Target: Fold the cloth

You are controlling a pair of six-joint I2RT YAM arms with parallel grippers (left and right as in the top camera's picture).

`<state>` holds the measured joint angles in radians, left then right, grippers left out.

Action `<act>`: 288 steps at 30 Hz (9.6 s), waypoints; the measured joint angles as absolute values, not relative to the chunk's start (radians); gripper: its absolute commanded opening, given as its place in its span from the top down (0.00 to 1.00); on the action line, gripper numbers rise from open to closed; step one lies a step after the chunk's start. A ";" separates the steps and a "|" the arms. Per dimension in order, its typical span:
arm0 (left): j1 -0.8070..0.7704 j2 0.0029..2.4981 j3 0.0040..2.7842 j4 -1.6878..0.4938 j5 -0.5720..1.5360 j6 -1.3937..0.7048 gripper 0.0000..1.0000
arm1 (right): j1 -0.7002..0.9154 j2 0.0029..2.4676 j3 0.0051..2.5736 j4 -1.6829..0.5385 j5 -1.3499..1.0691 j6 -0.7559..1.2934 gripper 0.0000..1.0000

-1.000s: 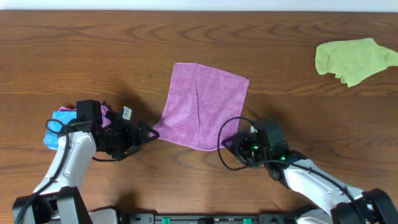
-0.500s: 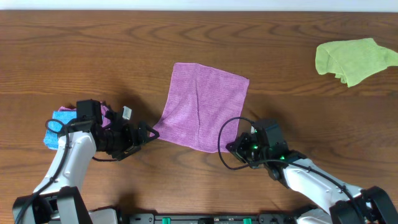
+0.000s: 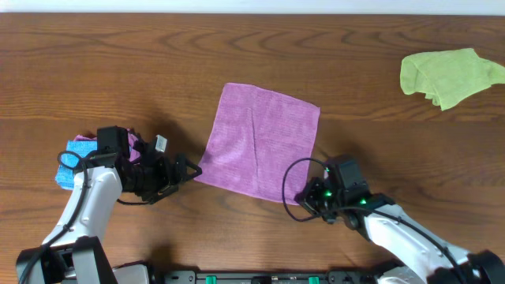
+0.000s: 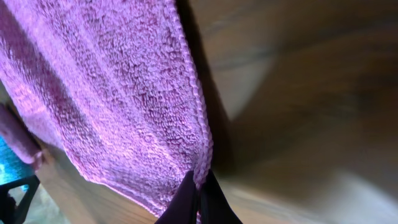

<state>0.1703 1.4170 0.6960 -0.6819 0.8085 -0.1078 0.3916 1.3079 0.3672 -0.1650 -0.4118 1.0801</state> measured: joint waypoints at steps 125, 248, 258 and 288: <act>-0.141 1.423 0.701 -0.537 0.695 -0.606 0.94 | 0.281 0.999 0.471 -0.453 -0.358 0.912 0.99; -0.191 1.840 1.061 -0.117 0.226 -0.649 0.05 | 0.157 1.684 0.865 -0.160 -0.121 0.585 0.75; -0.172 1.816 1.261 -0.512 0.233 -0.492 0.05 | 0.115 1.531 0.871 -0.434 -0.215 0.662 0.27; -0.172 1.807 1.335 -0.838 0.350 -0.151 0.05 | 0.077 1.549 0.580 -0.037 -0.466 0.866 0.30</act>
<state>-0.1719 1.8072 1.3346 -0.8379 0.3496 -0.1513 0.0769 1.5490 0.5797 -0.0372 -0.4660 0.8658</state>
